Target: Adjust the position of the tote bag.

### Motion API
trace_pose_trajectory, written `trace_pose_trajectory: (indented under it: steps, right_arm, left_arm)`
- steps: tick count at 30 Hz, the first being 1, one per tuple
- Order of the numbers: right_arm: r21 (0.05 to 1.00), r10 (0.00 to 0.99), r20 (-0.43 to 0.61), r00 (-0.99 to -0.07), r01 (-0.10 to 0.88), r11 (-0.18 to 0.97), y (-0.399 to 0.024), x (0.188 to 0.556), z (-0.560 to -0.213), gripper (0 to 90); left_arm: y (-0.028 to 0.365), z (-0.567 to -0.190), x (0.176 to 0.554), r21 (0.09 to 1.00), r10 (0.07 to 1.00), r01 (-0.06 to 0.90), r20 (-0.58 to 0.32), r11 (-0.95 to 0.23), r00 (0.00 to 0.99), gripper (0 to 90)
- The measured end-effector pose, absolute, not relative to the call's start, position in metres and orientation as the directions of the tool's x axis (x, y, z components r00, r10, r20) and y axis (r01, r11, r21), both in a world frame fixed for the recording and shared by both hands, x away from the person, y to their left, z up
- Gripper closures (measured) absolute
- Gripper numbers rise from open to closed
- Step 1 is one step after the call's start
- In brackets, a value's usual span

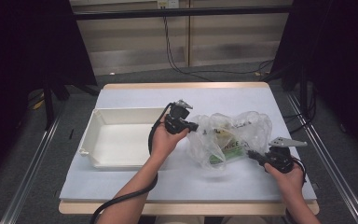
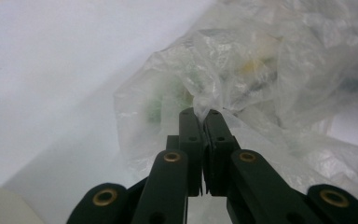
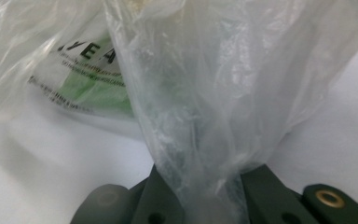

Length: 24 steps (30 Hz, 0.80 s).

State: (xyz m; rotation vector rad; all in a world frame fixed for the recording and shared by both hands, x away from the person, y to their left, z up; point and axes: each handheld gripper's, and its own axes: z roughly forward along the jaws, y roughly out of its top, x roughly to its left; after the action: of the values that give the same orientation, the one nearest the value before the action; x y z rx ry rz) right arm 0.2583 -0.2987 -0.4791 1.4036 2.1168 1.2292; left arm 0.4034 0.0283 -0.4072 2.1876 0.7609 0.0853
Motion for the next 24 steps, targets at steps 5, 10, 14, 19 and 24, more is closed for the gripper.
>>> trace_pose_trajectory:
  steps: [5,10,14,19,24]
  right_arm:
    - [0.782,0.862,0.184,-0.473,0.601,0.163,-0.296,0.252,-0.484,88.5]
    - [0.785,0.860,0.194,-0.472,0.600,0.153,-0.297,0.249,-0.482,88.5]
    - [0.783,0.861,0.182,-0.474,0.599,0.165,-0.294,0.246,-0.482,88.1]
    - [0.780,0.865,0.186,-0.466,0.606,0.158,-0.295,0.246,-0.482,87.7]
    - [0.779,0.864,0.182,-0.469,0.605,0.163,-0.292,0.247,-0.483,87.2]
  left_arm:
    - [0.030,-0.405,0.407,0.714,0.546,0.503,-0.201,-0.487,0.814,87.7]
    - [0.033,-0.404,0.399,0.709,0.535,0.505,-0.212,-0.492,0.818,73.2]
    - [0.039,-0.402,0.388,0.718,0.541,0.511,-0.221,-0.473,0.811,43.3]
    - [0.043,-0.399,0.373,0.730,0.520,0.483,-0.204,-0.484,0.830,16.2]
    - [0.041,-0.403,0.359,0.733,0.474,0.445,-0.190,-0.514,0.860,9.2]
